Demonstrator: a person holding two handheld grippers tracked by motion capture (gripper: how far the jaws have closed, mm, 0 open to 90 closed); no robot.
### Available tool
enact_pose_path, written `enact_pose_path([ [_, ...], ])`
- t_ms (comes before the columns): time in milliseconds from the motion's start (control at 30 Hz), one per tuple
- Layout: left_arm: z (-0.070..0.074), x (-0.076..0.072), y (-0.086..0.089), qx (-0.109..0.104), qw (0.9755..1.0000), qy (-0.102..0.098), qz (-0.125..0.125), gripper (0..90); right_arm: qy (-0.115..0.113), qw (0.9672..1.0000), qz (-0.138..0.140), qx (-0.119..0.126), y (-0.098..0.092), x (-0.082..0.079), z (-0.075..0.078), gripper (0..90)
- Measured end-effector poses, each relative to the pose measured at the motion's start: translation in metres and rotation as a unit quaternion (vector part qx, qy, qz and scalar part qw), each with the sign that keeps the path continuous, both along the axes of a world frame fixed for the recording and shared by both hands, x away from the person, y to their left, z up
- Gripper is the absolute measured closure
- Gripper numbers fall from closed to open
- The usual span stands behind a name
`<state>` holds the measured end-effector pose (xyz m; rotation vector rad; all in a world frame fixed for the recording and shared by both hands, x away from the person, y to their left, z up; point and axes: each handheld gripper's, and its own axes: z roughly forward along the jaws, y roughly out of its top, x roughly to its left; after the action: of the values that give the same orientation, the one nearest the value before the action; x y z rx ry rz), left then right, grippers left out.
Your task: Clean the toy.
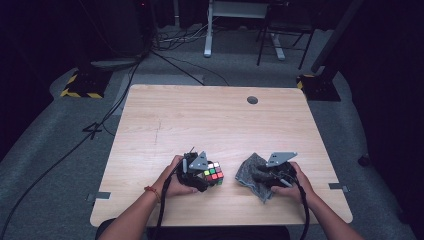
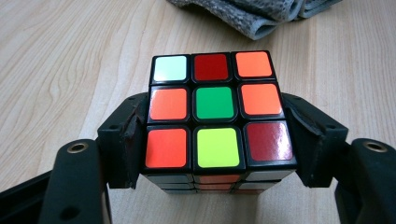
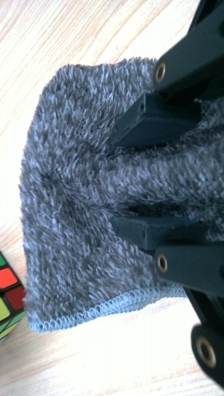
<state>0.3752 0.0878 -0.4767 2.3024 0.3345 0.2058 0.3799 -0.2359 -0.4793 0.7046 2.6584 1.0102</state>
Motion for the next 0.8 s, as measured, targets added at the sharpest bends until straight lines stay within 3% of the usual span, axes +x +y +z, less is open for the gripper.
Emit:
enact_pose_path([
  [200,0.007,-0.005,0.001,0.004,0.9999,-0.012,0.004,25.0,-0.004,0.9999,0.013,0.009,0.0,-0.002,0.008,42.5],
  [367,0.012,-0.008,0.005,0.005,0.9999,-0.008,0.014,17.6,-0.009,0.9998,0.019,0.008,0.001,-0.004,0.012,32.3],
  [633,0.02,-0.015,0.016,0.013,0.9994,-0.01,0.032,15.8,-0.024,0.9995,0.022,0.006,0.0,-0.009,0.023,28.6],
  [800,0.025,-0.021,0.029,0.019,0.9985,-0.022,0.046,15.8,-0.035,0.9991,0.024,0.004,-0.005,-0.011,0.032,28.7],
])
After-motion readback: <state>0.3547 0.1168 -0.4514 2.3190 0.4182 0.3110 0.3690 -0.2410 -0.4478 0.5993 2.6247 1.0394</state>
